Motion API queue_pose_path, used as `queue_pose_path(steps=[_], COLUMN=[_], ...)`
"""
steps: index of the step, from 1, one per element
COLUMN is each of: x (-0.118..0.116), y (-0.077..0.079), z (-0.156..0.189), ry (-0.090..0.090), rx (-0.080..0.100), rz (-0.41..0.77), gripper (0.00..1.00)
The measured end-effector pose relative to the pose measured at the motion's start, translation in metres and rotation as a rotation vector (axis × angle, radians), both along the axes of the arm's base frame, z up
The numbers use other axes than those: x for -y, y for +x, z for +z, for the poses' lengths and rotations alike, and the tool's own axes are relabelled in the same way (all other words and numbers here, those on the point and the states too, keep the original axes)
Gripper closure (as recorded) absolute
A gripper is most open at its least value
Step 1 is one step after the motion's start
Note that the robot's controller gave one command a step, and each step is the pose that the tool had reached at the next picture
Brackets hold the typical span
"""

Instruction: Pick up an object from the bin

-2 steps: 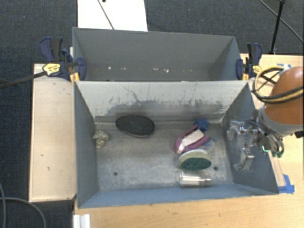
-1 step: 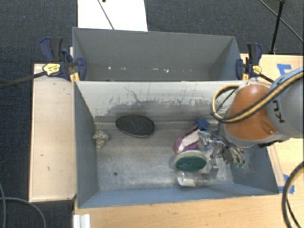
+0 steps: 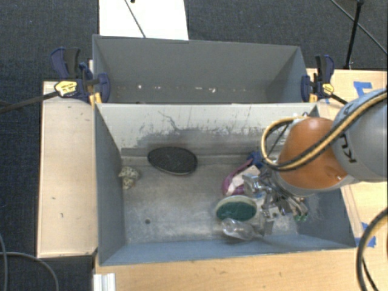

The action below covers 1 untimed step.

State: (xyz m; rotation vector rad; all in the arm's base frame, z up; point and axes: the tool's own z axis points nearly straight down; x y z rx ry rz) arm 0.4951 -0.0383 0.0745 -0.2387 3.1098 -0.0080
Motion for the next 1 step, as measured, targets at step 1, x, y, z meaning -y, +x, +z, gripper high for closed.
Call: queue_pose_path(steps=[1], x=[-0.0465], y=[-0.0017], z=[-0.0019], ry=[0.008], rx=[-0.009], rz=[-0.219], gripper=[0.00])
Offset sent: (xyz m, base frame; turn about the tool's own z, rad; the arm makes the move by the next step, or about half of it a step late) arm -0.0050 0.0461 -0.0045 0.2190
